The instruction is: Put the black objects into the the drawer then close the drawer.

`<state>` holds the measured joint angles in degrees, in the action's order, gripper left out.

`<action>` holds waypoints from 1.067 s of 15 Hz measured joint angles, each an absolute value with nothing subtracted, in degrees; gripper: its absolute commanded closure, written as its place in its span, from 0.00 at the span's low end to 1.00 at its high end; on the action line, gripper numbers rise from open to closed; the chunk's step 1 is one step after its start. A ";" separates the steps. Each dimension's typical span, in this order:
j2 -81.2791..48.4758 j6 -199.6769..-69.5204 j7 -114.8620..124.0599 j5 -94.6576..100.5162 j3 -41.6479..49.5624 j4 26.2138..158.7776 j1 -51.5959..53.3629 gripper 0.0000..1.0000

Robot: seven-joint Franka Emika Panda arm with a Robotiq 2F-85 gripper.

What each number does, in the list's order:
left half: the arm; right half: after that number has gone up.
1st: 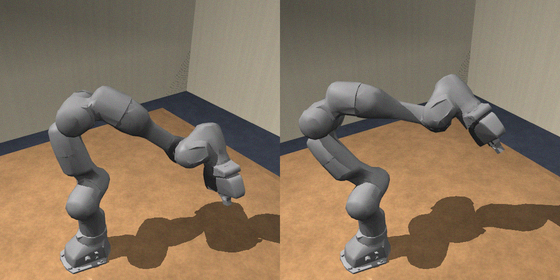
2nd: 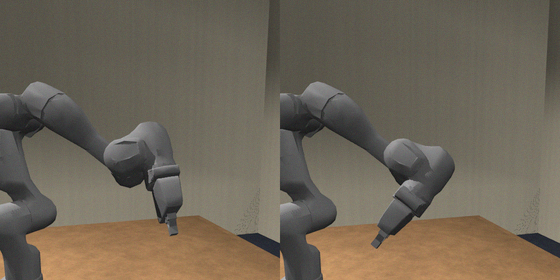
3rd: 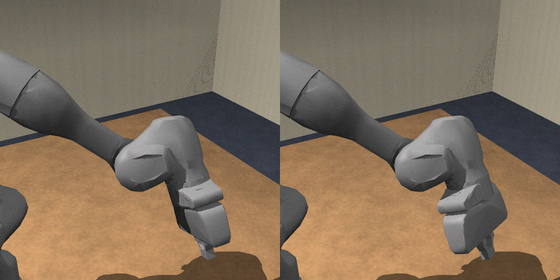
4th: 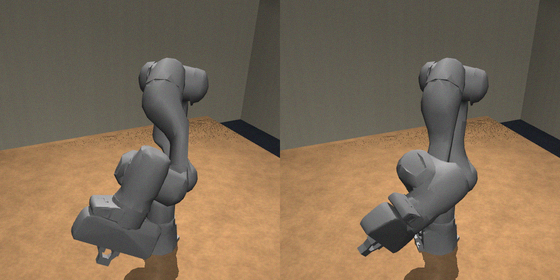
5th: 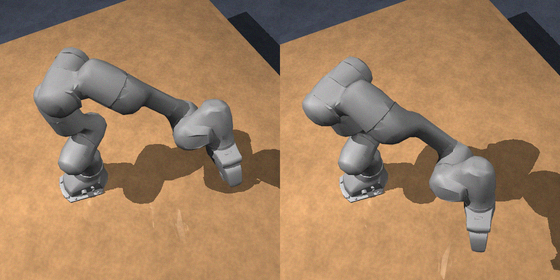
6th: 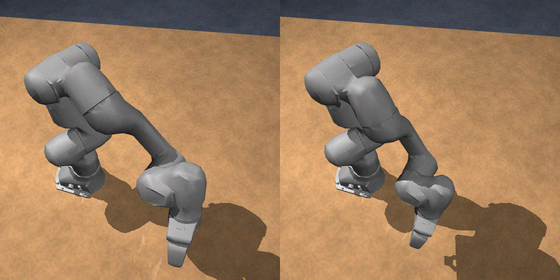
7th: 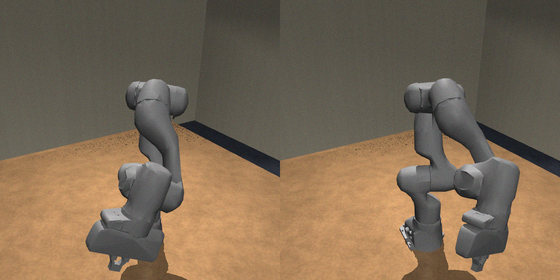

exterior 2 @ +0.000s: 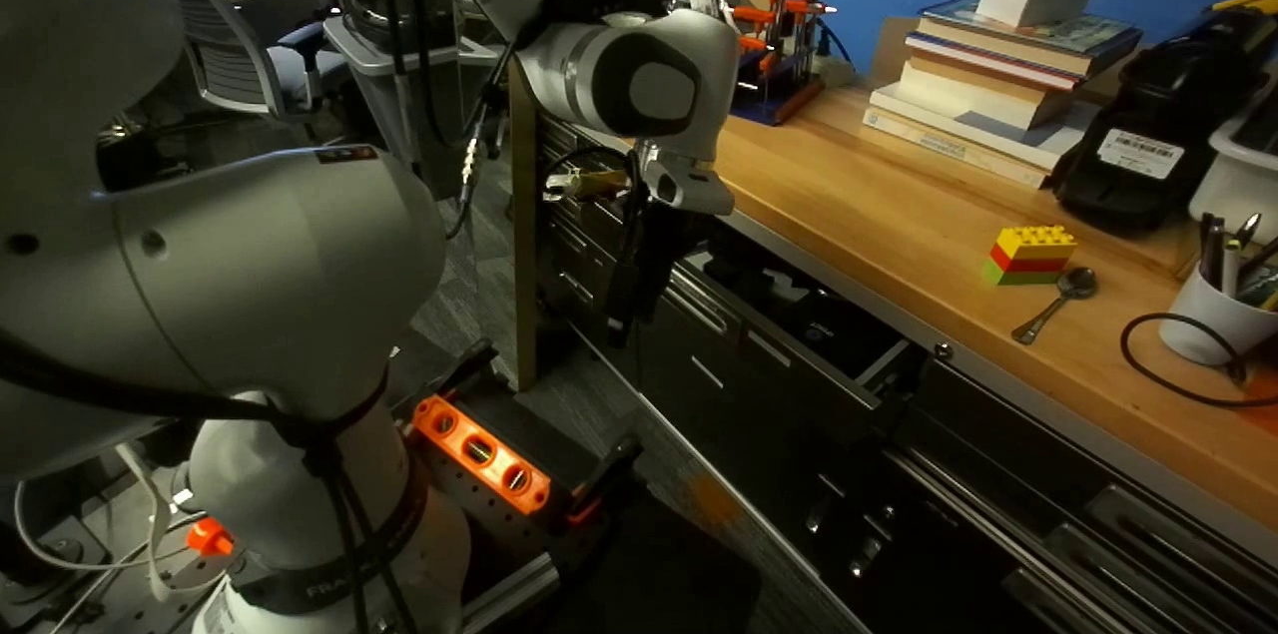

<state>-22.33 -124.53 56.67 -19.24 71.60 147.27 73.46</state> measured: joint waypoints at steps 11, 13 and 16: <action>-23.72 -135.86 57.91 -18.57 27.94 142.36 28.90 0.00; -24.88 -140.68 59.64 -18.56 21.32 141.14 21.66 0.00; -26.70 -145.73 62.25 -18.56 15.40 139.95 15.15 0.00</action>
<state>-26.70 -145.73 62.25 -18.56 15.40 139.95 15.15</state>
